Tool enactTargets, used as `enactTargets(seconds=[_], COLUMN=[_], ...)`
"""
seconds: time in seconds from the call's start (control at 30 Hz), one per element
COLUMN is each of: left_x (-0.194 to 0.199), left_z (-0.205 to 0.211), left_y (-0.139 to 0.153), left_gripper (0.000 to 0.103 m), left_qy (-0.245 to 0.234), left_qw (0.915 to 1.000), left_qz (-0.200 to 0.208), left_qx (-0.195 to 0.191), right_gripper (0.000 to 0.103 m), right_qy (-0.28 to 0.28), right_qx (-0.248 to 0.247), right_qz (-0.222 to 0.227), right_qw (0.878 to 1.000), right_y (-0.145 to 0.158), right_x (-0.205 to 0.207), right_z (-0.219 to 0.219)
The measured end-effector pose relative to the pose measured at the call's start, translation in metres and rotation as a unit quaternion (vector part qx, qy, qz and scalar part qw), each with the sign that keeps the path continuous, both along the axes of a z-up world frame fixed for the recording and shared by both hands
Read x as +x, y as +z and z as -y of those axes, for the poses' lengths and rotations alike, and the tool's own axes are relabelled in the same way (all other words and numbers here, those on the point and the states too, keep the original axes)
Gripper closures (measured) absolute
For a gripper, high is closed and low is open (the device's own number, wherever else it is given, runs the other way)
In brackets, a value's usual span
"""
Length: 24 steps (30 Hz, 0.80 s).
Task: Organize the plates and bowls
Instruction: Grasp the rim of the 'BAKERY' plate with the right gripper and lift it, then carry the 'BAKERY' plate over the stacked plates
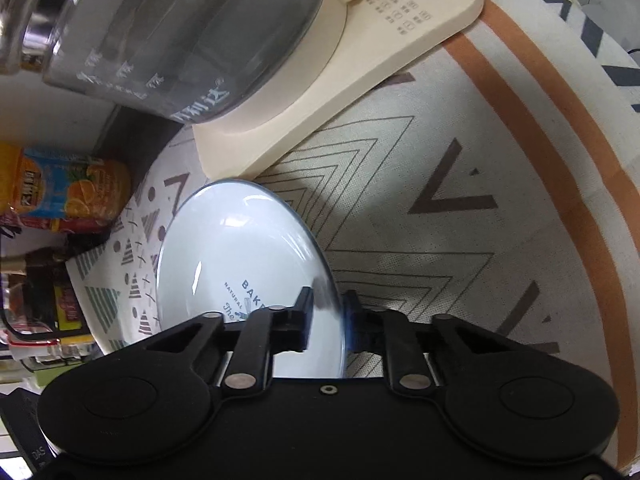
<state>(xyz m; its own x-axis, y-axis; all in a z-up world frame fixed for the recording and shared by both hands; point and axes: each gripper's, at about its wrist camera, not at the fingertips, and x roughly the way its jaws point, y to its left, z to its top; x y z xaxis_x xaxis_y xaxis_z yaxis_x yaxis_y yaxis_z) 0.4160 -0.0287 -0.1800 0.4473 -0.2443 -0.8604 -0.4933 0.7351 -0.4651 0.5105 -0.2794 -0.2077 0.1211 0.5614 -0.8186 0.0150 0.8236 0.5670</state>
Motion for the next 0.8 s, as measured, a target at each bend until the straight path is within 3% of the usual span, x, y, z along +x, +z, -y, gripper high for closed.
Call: enactTargets(seconds=[0.43,0.8], left_x=[-0.017,-0.042], left_z=[-0.024,-0.051], left_y=[0.038,0.063], left_gripper=[0.093,0.093], left_qy=[-0.006,-0.016], left_qw=[0.9987,0.9968], left_qz=[0.047,0.073], left_qx=[0.020,0.028], right_gripper=[0.092,0.092], right_qy=[0.010,0.006], right_qx=[0.042,0.048], right_qz=[0.061,0.098], right_qw=[0.997,0.994], right_y=[0.035,0.062], right_x=[-0.030,-0.059], right_z=[-0.015,-0.037])
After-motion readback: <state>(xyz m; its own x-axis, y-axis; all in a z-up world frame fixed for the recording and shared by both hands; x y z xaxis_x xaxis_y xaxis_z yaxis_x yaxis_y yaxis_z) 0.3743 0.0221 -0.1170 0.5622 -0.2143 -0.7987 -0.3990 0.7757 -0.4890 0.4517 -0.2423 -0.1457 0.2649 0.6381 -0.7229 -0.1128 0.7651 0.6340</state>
